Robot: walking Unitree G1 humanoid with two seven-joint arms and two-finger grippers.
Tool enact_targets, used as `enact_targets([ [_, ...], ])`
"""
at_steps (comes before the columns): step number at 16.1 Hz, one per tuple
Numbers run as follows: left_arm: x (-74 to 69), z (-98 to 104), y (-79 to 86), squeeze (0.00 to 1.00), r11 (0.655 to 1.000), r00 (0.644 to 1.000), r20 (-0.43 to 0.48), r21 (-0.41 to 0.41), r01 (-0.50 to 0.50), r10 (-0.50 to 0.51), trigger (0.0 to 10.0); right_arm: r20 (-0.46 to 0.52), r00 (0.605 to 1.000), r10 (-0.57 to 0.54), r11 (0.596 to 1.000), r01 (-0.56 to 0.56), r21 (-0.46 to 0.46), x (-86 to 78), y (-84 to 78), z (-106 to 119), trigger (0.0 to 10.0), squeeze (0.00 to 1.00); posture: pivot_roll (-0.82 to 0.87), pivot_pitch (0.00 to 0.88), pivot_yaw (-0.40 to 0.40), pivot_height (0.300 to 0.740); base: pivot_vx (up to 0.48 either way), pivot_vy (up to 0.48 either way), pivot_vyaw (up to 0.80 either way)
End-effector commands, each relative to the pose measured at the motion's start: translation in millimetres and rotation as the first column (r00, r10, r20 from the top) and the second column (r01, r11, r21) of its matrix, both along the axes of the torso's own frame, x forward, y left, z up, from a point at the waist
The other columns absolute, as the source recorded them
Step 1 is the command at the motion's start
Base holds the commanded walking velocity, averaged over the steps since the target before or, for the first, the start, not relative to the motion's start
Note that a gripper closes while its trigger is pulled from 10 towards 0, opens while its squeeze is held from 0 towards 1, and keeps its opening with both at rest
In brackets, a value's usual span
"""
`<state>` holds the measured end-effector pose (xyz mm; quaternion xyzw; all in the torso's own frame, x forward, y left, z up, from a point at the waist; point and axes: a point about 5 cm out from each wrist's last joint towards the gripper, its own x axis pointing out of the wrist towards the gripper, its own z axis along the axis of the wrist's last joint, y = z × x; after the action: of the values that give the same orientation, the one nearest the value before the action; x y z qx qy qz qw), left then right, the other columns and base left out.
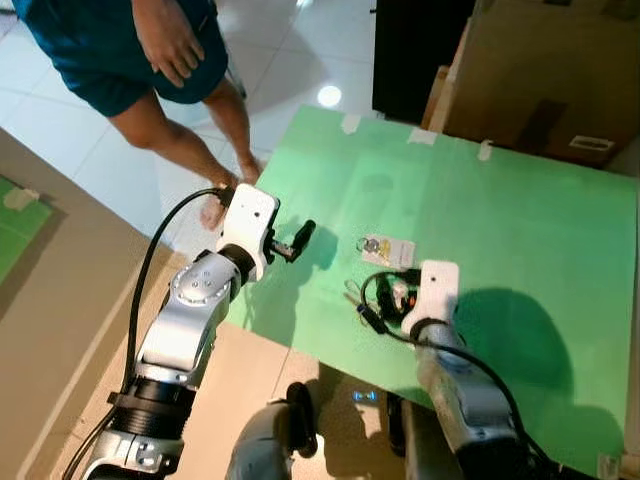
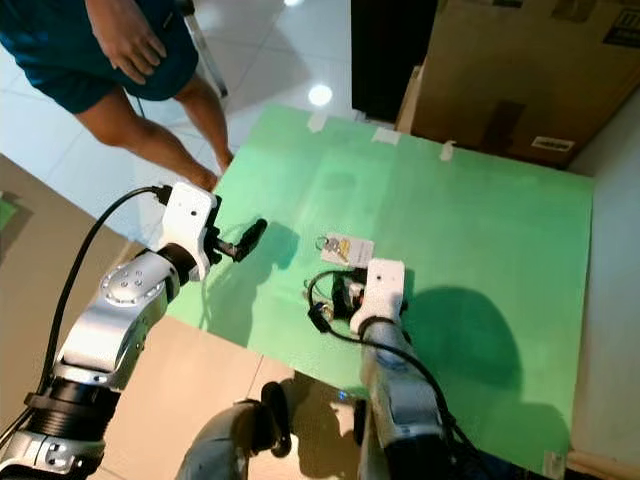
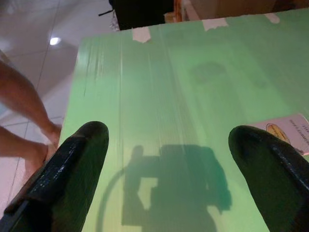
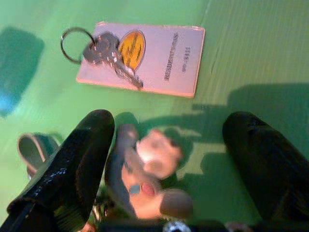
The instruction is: Hang keys on a hook
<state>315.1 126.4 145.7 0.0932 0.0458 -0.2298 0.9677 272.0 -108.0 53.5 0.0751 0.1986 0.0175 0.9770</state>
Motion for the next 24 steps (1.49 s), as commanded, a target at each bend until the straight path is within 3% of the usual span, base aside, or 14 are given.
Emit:
enact_targets([
  [1,-4.5,-3.6,2.0,0.00,1.000,1.000,-0.015,0.010,-0.010,0.010,10.0,-0.143,0.989,0.029,0.999,-0.023,0.046,-21.5,14.9,-21.3,10.0,0.00,-0.07,0.375,0.124,0.740,0.000,0.000,0.00],
  [8,-7.2,-5.1,0.2,0.00,1.000,0.999,-0.026,0.005,-0.021,0.021,10.0,-0.219,0.974,0.063,0.998,-0.058,0.030,-33.4,13.9,-29.2,10.0,0.00,-0.07,0.384,0.114,0.740,0.000,0.000,0.00],
  [9,-7.2,-5.1,0.2,0.00,1.000,0.999,-0.027,0.005,-0.023,0.023,10.0,-0.216,0.974,0.061,0.998,-0.057,0.026,-33.2,13.3,-28.3,10.0,0.41,-0.07,0.384,0.114,0.740,0.000,0.000,0.00],
  [10,-7.1,-5.4,0.3,0.00,1.000,0.999,-0.029,0.003,-0.027,0.027,10.0,-0.209,0.976,0.066,0.998,-0.063,0.018,-32.4,12.6,-25.9,10.0,1.00,-0.07,0.380,0.112,0.740,0.000,0.000,0.00],
  [14,-7.4,-6.0,-0.2,0.00,0.999,0.999,-0.033,-0.002,-0.032,0.032,10.0,-0.231,0.970,0.078,0.997,-0.078,0.011,-36.0,12.1,-28.0,10.0,1.00,-0.08,0.370,0.106,0.740,0.000,0.000,0.00],
  [15,-7.5,-6.2,-0.2,0.00,0.999,0.999,-0.035,-0.002,-0.033,0.033,10.0,-0.246,0.966,0.081,0.997,-0.081,0.008,-37.0,11.9,-29.6,10.0,0.85,-0.08,0.370,0.106,0.740,0.000,0.000,0.00],
  [16,-7.8,-6.4,-0.3,0.00,0.999,0.999,-0.036,-0.002,-0.033,0.033,10.0,-0.258,0.962,0.088,0.996,-0.090,0.004,-37.9,11.9,-31.2,10.0,0.00,-0.08,0.369,0.106,0.740,0.000,0.000,0.00],
  [21,-7.4,-5.7,-1.4,0.00,0.999,0.999,-0.031,-0.005,-0.037,0.037,10.0,-0.314,0.937,0.154,0.975,-0.195,-0.106,-48.8,7.4,-31.5,10.0,0.00,-0.09,0.358,0.094,0.740,0.000,0.000,0.00],
  [24,-7.6,-5.4,-1.4,0.00,0.999,0.999,-0.028,-0.007,-0.040,0.040,10.0,-0.359,0.918,0.167,0.973,-0.211,-0.089,-57.9,8.0,-36.5,10.0,0.00,-0.09,0.360,0.095,0.740,0.000,0.000,0.00],
])
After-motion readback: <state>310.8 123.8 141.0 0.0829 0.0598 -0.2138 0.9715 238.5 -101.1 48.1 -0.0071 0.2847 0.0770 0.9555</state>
